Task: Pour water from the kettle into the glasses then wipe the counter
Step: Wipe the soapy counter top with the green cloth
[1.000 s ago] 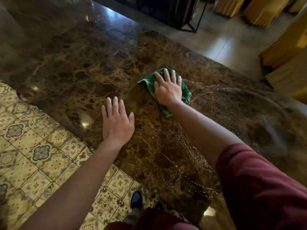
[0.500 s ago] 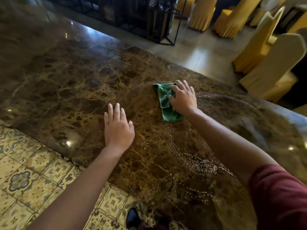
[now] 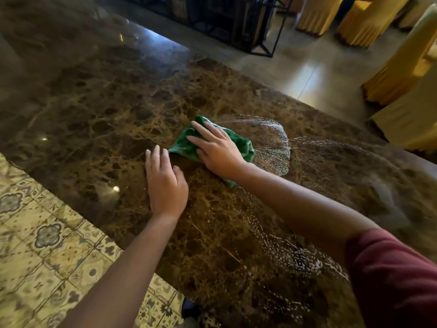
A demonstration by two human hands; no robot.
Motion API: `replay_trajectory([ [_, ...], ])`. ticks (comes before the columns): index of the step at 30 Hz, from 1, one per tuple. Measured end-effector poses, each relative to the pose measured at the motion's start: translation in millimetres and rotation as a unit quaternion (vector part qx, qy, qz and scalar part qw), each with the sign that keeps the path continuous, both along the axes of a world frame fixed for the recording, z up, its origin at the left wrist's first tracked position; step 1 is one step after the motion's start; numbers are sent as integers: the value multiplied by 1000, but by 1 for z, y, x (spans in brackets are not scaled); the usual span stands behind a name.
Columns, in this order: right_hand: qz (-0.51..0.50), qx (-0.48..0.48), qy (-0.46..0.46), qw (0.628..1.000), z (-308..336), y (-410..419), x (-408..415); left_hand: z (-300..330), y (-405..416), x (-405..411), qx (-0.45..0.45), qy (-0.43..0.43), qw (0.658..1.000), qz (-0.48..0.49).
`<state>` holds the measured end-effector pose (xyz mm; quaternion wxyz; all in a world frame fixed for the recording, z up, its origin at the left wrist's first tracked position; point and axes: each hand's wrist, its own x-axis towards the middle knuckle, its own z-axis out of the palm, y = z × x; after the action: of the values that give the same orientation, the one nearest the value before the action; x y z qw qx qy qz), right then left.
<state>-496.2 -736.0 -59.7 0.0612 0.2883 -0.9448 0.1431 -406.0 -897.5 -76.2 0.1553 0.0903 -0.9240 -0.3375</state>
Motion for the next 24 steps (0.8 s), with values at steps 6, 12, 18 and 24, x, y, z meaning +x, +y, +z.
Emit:
replay_trajectory([
  [6, 4, 127, -8, 992, 6, -30, -56, -1, 1, -1, -3, -13, 1000, 7],
  [12, -274, 65, -108, 953, 8, 0, -87, -4, 1, -3, -44, -28, 999, -1],
  [18, -448, 60, -146, 880, 10, 78, -73, -5, 2, -3, -81, -36, 996, -14],
  [24, -573, 48, -164, 801, 9, 137, -30, -5, 2, -4, -95, -34, 995, -20],
])
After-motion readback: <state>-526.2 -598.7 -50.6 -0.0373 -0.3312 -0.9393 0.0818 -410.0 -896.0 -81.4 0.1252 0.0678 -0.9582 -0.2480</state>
